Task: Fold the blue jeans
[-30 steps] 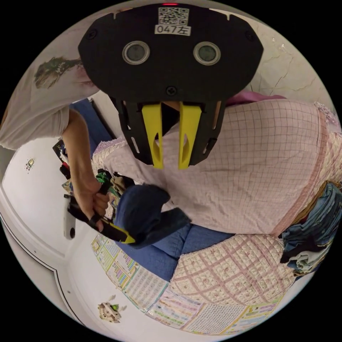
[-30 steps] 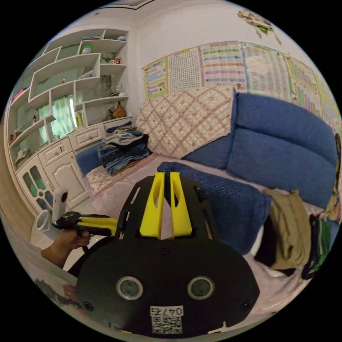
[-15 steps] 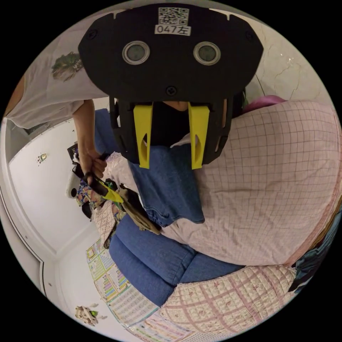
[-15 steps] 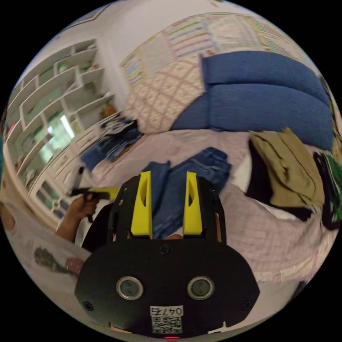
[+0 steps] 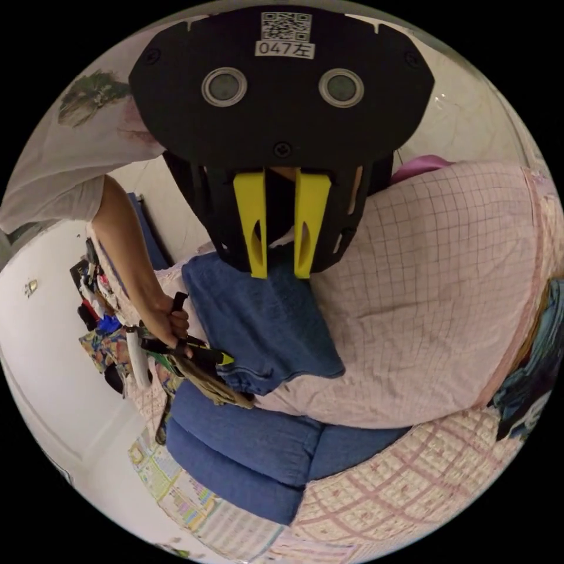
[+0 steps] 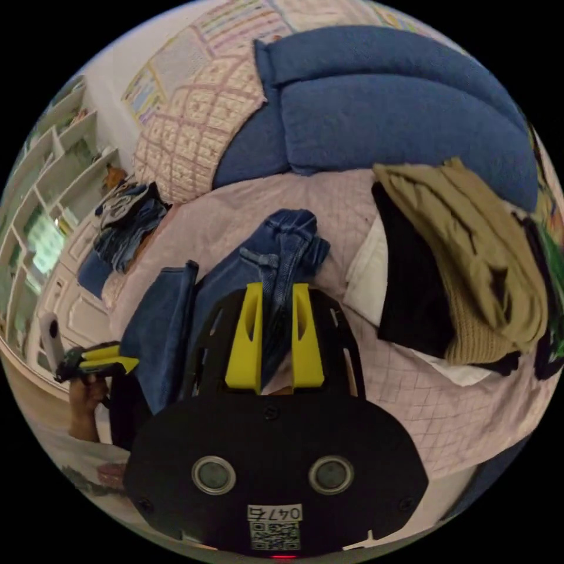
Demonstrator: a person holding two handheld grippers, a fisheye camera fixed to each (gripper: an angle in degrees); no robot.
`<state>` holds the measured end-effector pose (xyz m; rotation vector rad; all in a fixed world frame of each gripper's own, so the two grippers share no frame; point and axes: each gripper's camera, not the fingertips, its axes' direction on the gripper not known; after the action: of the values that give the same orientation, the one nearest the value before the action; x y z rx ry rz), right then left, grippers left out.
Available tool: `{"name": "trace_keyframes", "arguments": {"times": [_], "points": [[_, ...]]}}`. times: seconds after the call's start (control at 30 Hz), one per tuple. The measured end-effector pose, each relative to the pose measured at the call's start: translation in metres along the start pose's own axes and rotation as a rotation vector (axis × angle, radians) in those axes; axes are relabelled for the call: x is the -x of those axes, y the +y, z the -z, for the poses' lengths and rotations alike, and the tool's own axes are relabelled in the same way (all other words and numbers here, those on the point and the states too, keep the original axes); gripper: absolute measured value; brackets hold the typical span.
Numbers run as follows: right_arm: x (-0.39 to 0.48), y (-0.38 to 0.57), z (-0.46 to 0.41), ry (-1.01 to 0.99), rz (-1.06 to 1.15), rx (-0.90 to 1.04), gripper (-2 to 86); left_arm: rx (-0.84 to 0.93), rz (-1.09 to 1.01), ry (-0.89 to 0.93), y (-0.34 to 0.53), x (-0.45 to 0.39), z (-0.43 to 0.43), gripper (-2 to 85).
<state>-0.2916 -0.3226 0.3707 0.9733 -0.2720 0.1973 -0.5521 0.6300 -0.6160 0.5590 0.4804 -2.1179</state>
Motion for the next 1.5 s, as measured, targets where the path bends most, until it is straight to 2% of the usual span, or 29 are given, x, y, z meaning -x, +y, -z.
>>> {"name": "trace_keyframes", "arguments": {"times": [0.07,0.2,0.3,0.37,0.43,0.53,0.63,0.7,0.87,1.03,1.1,1.17,1.23,1.37,1.5], "points": [[0.046,-0.001,0.050,0.104,0.149,-0.066,2.9,-0.061,-0.082,-0.066,0.002,-0.030,0.010,4.8],[0.096,0.008,0.130,0.170,0.242,-0.233,2.3,-0.184,-0.210,-0.199,-0.012,-0.057,0.042,3.9],[0.103,0.027,0.181,0.100,0.111,-0.387,2.6,-0.247,-0.282,-0.296,-0.045,-0.056,0.076,3.9],[0.098,0.052,0.194,-0.032,-0.087,-0.435,3.7,-0.273,-0.277,-0.344,-0.073,-0.038,0.098,4.4],[0.105,0.069,0.188,-0.092,-0.163,-0.386,5.2,-0.223,-0.236,-0.339,-0.093,-0.016,0.104,5.3],[0.121,0.092,0.155,-0.128,-0.149,-0.195,9.3,-0.117,-0.043,-0.407,-0.104,0.030,0.102,9.1],[0.105,0.119,0.147,-0.196,-0.204,-0.105,10.6,-0.193,0.000,-0.315,-0.077,0.033,0.125,11.0],[0.091,0.128,0.164,-0.202,-0.220,-0.142,10.5,-0.216,-0.047,-0.227,-0.067,0.018,0.130,11.1],[0.087,0.102,0.219,-0.134,-0.178,-0.226,9.3,-0.011,-0.299,-0.237,-0.085,-0.063,0.081,11.2],[0.112,0.072,0.241,-0.109,-0.120,-0.258,6.7,0.198,-0.338,-0.398,-0.112,-0.097,0.025,10.5],[0.120,0.062,0.237,-0.101,-0.120,-0.228,5.6,0.206,-0.315,-0.397,-0.121,-0.094,0.028,9.4],[0.126,0.049,0.229,-0.140,-0.127,-0.183,4.4,0.076,-0.222,-0.390,-0.128,-0.081,0.070,1.9],[0.131,0.039,0.226,-0.175,-0.119,-0.171,3.5,-0.056,-0.134,-0.332,-0.128,-0.062,0.119,0.4],[0.152,0.004,0.224,-0.178,-0.088,-0.171,2.7,-0.338,0.123,-0.275,-0.110,0.005,0.238,-0.3],[0.180,-0.038,0.224,-0.156,-0.035,-0.177,3.6,-0.417,0.397,-0.352,-0.069,0.076,0.311,1.2]]}}
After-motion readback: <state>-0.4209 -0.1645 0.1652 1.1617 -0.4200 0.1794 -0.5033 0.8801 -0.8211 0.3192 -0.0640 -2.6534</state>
